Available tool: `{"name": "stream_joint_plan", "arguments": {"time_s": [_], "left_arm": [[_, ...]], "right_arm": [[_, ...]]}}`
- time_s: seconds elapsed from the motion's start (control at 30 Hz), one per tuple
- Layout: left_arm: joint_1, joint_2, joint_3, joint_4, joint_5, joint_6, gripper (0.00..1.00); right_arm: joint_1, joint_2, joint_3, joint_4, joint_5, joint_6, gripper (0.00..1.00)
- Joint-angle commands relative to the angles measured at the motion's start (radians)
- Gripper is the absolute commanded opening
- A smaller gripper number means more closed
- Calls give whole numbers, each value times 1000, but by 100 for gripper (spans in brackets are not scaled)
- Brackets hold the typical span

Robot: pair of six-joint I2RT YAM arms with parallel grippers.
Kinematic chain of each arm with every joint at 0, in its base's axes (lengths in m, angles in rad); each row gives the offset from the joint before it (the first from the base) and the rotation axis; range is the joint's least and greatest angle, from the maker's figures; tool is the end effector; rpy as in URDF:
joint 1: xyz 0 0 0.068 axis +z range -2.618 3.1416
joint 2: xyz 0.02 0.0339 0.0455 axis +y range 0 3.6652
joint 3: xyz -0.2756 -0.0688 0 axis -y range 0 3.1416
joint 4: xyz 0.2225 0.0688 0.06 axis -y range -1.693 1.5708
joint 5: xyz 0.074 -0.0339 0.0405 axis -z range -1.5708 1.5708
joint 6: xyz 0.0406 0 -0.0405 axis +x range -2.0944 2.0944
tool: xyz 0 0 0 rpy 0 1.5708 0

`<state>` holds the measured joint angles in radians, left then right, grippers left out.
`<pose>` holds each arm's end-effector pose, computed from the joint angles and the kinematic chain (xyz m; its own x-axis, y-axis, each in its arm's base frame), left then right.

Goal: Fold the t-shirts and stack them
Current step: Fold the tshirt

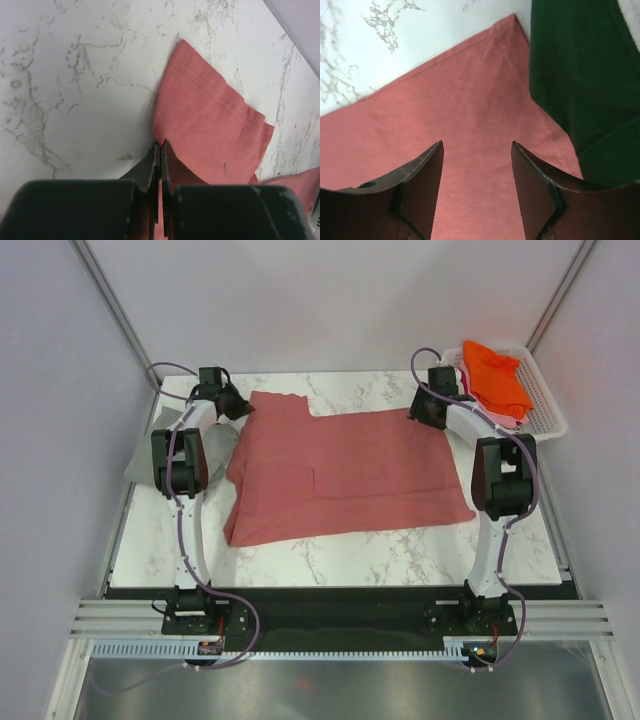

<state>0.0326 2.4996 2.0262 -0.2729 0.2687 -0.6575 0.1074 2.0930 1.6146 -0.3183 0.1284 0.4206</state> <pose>0.5492 0.0071 0.1537 -0.6370 -0.6103 -0.4710 -0.2854 0.7542 -0.5914 0.4604 0.0444 0.2215 -0.6560 0.3366 -0.6755 0.2745 0.9402 0.2019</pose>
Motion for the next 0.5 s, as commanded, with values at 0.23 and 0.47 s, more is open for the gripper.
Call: {"name": "stream_joint_plan", "arguments": {"time_s": [0.23, 0.47], "left_arm": [[39, -73, -130, 52, -52, -47, 2], [43, -88, -169, 93, -34, -59, 2]], "right_arm": [[2, 99, 139, -54, 106, -39, 63], [2, 188, 264, -68, 137, -26, 64]]}}
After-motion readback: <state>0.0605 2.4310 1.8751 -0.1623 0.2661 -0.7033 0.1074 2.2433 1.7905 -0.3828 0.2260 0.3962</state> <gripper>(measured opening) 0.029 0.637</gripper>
